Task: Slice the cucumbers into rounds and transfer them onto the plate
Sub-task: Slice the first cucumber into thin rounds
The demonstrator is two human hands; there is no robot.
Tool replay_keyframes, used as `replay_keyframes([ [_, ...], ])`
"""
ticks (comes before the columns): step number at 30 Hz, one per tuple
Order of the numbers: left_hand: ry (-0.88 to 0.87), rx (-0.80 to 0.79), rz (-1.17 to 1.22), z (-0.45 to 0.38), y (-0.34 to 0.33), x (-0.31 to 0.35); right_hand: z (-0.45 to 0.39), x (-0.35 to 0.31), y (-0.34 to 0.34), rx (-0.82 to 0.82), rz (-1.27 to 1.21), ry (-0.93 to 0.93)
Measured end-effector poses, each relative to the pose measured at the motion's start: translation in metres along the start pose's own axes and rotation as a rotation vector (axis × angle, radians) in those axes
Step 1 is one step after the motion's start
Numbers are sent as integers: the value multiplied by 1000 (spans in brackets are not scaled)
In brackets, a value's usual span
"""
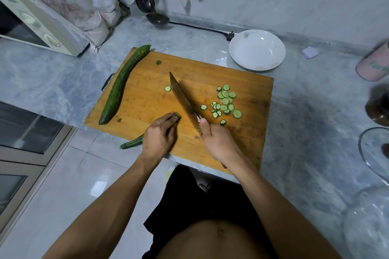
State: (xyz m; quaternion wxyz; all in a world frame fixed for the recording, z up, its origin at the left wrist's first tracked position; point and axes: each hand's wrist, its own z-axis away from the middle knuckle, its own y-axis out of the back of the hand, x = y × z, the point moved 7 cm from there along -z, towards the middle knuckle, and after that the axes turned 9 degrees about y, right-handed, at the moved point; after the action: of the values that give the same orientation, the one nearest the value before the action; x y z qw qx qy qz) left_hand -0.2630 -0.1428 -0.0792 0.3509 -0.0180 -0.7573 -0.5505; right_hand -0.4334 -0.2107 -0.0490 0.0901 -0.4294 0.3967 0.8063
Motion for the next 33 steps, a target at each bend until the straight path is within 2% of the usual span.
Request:
replay_keyframes([
  [5,24,25,25,1,0,-1,10,9,12,55,0,-1],
  [11,4,45,49,1,2,-4,16,-4,10,12,-51,15],
  [24,-22,13,-70,0,-9,-10,42,-29,0,-47,203,165],
  [33,-36,56,-80,2,-7,-1,41,-29,-4,-48,214,160],
])
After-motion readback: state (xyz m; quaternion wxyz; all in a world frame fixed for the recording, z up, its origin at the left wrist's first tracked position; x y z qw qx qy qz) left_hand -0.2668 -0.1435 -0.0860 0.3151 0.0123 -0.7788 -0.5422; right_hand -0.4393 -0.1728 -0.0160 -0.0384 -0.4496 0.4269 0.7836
